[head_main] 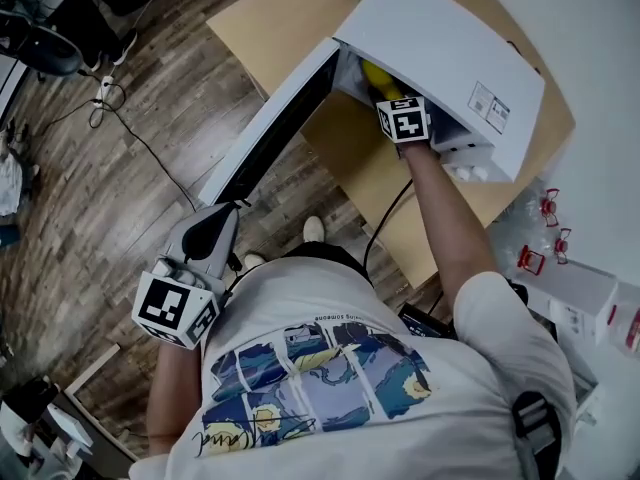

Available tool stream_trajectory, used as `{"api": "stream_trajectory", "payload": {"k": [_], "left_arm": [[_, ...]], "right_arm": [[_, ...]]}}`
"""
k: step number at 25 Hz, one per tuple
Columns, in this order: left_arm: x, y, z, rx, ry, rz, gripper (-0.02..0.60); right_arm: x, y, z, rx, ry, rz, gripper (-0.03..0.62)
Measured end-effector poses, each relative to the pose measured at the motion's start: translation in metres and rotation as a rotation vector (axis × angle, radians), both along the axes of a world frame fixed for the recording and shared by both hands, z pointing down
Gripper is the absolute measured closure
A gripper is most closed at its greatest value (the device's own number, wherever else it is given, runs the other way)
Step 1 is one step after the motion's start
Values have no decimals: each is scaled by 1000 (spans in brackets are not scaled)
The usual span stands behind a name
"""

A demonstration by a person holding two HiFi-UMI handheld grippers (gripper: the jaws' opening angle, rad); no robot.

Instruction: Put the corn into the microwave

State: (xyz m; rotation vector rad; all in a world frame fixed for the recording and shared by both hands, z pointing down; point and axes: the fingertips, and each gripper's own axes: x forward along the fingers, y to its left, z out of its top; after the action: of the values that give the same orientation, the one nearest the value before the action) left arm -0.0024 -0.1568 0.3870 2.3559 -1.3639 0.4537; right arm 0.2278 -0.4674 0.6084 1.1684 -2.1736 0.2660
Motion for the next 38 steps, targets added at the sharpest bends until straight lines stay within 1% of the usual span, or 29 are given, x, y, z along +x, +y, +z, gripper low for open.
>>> {"api": "stream_trajectory", "payload": {"k": [4, 16, 24, 29, 34, 38], "left_arm": [[-2, 0, 4, -10, -2, -17, 572], [-5, -6, 10, -28, 5, -39, 572], [2, -8, 9, -27, 0, -22, 572], [6, -11, 11, -28, 3, -10, 572], [9, -8, 9, -23, 1, 5, 572], [7, -4, 7, -14, 4, 10, 572]], "right_arm": [[-5, -9, 5, 0, 16, -8, 342], [-9, -20, 4, 1, -15, 16, 342], [-8, -19, 3, -2, -20, 25, 342], [-9, -17, 3, -2, -40, 7, 339], [-6, -7, 2, -6, -50, 9, 335], [-1, 1, -2, 10, -43, 23, 334]]}}
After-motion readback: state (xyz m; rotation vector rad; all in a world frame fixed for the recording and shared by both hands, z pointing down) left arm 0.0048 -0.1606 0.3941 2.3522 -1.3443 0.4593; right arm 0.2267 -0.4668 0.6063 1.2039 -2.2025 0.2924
